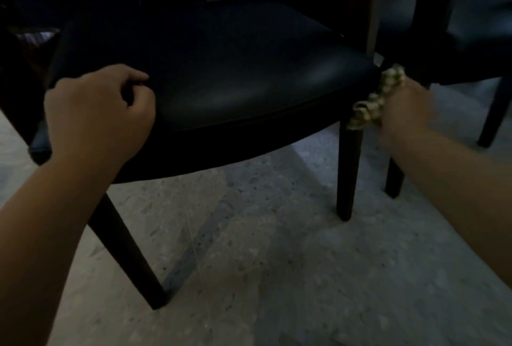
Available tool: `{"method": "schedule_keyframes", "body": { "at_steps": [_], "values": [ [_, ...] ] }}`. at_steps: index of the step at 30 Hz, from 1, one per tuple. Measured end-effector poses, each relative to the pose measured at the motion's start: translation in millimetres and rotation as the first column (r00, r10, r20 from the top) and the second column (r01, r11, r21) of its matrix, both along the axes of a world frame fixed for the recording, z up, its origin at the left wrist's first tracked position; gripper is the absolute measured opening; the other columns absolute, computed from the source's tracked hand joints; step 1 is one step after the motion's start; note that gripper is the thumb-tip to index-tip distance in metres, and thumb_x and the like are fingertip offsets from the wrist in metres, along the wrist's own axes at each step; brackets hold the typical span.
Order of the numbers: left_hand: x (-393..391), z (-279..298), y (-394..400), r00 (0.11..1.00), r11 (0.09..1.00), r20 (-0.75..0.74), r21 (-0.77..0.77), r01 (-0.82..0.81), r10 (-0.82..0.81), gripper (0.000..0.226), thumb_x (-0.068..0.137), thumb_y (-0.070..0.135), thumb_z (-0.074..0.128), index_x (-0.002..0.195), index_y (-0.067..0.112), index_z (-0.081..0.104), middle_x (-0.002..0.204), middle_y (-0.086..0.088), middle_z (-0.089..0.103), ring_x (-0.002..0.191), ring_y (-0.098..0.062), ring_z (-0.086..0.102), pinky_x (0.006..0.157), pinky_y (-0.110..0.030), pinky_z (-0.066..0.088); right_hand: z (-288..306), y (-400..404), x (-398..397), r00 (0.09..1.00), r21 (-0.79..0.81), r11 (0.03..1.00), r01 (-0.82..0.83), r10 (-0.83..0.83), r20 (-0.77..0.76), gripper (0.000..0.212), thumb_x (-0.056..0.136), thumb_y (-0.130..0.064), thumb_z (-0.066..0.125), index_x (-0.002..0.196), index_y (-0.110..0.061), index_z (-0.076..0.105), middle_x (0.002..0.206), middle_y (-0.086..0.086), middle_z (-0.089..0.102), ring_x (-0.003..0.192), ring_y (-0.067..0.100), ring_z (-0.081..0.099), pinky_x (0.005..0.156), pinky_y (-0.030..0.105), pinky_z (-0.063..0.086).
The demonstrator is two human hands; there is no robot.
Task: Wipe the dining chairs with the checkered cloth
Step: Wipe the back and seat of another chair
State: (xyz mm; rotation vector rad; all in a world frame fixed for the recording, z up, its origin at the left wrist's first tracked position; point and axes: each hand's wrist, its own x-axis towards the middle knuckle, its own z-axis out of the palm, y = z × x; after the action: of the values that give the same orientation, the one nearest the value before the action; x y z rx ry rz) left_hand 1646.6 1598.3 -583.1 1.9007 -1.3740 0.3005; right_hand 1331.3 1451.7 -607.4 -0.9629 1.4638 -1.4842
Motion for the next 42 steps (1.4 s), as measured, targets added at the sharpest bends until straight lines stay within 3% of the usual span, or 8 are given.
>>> {"method": "schedule_keyframes", "body": {
  "at_steps": [7,14,18,21,26,32,37,42],
  "values": [
    [-4.3,5.4,8.1,0.991,0.999,0.128,-0.022,-0.023,0.025,0.029,0.097,0.025,0.048,0.117,0.019,0.067,0.085,-0.005,0.068,0.067,-0.014,0.050,0.074,-0.024,0.027,5.7,17.6,61.5,0.944,0.169,0.983,0.072,-0.122,0.307,0.035,0.099,-0.012,0.038,0.131,-0.002,0.049,0.117,0.014,0.061,0.084,0.019,0.060,0.071,0.025,0.054],
    [-2.7,2.7,7.0,0.991,0.997,0.121,-0.068,-0.048,0.056,0.030,0.094,0.026,0.048,0.116,0.023,0.069,0.084,0.000,0.071,0.061,-0.007,0.046,0.062,-0.015,0.023,39.9,83.2,104.7,0.756,0.367,0.930,-0.022,0.256,-0.602,0.025,0.099,-0.003,0.038,0.115,0.003,0.057,0.107,0.016,0.058,0.113,0.031,0.052,0.076,0.032,0.037],
    [-1.4,1.1,8.5,0.991,0.998,0.130,-0.061,0.009,-0.001,0.032,0.095,0.026,0.048,0.121,0.021,0.066,0.105,-0.003,0.072,0.078,-0.017,0.064,0.075,-0.021,0.038,31.2,115.6,130.0,0.950,0.438,0.846,-0.304,0.238,0.201,0.028,0.101,-0.006,0.035,0.122,0.000,0.051,0.115,0.011,0.059,0.114,0.030,0.055,0.082,0.016,0.045],
    [9.0,3.8,21.2,0.990,0.992,0.104,-0.072,0.099,-0.091,0.029,0.094,0.024,0.053,0.118,0.018,0.068,0.112,-0.001,0.070,0.090,-0.015,0.067,0.083,-0.020,0.045,23.8,148.0,147.9,0.729,0.337,0.734,-0.589,0.304,0.613,0.037,0.104,-0.012,0.028,0.098,0.006,0.060,0.088,0.022,0.070,0.079,0.031,0.070,0.072,0.042,0.058],
    [63.5,16.4,58.2,0.979,0.855,-0.201,-0.513,-0.081,-0.027,0.020,0.085,0.018,0.052,0.092,0.016,0.070,0.062,0.013,0.065,0.060,-0.002,0.067,0.060,-0.022,0.053,34.8,167.6,145.0,0.554,0.322,0.451,-0.832,0.678,0.482,0.032,0.096,-0.007,0.036,0.103,0.001,0.066,0.088,0.014,0.074,0.077,0.022,0.073,0.072,0.039,0.059],
    [107.1,1.5,60.1,0.622,0.820,-0.779,-0.405,-0.405,-0.078,0.020,0.088,0.011,0.050,0.103,0.015,0.061,0.091,-0.003,0.069,0.090,-0.016,0.066,0.090,-0.046,0.053,85.2,150.7,205.4,0.584,0.100,0.576,-0.811,0.808,0.082,0.029,0.089,-0.008,0.040,0.096,-0.007,0.067,0.091,0.010,0.074,0.084,0.024,0.072,0.072,0.042,0.060],
    [112.4,-23.6,45.7,0.310,0.969,-0.944,-0.177,-0.174,-0.117,0.037,0.101,0.032,0.038,0.135,0.021,0.048,0.134,-0.002,0.054,0.121,-0.016,0.049,0.109,-0.047,0.036,108.8,131.8,327.8,0.711,-0.037,0.711,-0.702,0.703,0.017,0.031,0.096,-0.011,0.034,0.110,-0.008,0.062,0.109,0.013,0.064,0.100,0.030,0.061,0.093,0.042,0.050],
    [107.2,-50.5,38.7,0.171,0.978,-0.963,-0.208,0.011,-0.207,0.047,0.102,0.050,0.023,0.113,0.035,0.066,0.108,0.011,0.071,0.104,-0.012,0.063,0.094,-0.036,0.048,140.1,124.4,392.6,0.741,-0.215,0.718,-0.662,0.670,-0.045,0.034,0.103,-0.024,0.031,0.101,-0.007,0.061,0.082,0.002,0.056,0.069,0.013,0.050,0.057,0.024,0.036]
  ]
}}
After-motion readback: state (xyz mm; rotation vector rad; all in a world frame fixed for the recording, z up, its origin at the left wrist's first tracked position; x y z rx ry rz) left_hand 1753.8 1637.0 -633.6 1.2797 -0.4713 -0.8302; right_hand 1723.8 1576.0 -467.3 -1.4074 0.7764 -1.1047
